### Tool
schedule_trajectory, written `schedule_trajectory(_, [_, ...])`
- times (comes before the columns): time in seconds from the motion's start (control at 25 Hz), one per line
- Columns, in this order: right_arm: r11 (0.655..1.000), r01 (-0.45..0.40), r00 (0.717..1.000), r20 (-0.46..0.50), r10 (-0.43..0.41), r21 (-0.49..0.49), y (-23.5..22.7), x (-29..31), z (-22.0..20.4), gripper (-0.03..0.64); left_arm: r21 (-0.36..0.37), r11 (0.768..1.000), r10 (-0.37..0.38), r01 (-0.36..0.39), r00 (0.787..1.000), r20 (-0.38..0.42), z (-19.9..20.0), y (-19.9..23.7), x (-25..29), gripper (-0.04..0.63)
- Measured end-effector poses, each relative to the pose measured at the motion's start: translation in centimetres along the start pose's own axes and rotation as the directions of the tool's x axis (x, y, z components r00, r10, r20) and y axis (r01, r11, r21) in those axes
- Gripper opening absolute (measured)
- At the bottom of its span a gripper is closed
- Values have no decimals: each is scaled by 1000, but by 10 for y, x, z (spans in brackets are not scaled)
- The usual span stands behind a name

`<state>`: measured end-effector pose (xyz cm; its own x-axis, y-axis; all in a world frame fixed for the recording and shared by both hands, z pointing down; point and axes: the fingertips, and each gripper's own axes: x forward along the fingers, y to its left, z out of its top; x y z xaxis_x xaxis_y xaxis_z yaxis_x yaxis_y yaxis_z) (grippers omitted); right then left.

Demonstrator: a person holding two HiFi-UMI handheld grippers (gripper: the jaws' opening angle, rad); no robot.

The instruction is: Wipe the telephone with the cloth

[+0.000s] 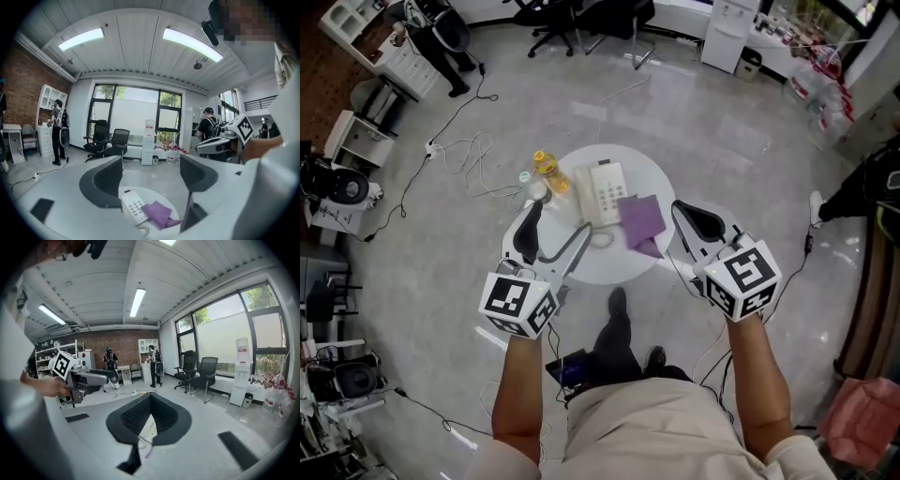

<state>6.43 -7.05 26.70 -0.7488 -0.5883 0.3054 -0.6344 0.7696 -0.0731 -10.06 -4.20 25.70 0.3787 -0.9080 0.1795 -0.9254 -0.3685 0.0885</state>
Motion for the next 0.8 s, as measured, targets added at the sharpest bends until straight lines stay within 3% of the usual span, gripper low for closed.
schedule_trajectory(0.04, [1000,-16,1000,14,16,2,7,-9,8,-8,13,1000,5,-6,1000,23,13,-5,-11,351])
schedule_trajectory(0.12, [999,-42,998,38,42,-2,21,-28,21,-9,25,1000,11,-13,998,68,40,-17,-35,83])
schedule_trajectory(0.16, [999,-53,997,48,53,-9,28,-38,28,-9,24,1000,5,-8,996,89,52,-24,-46,38])
schedule_trajectory(0.4, [993,-92,991,93,100,-77,63,-90,59,-9,30,999,-16,11,985,169,92,-59,-98,9])
schedule_trajectory(0.8, [984,-97,985,124,116,-153,95,-153,76,-9,74,997,-41,26,977,207,115,-112,-151,8])
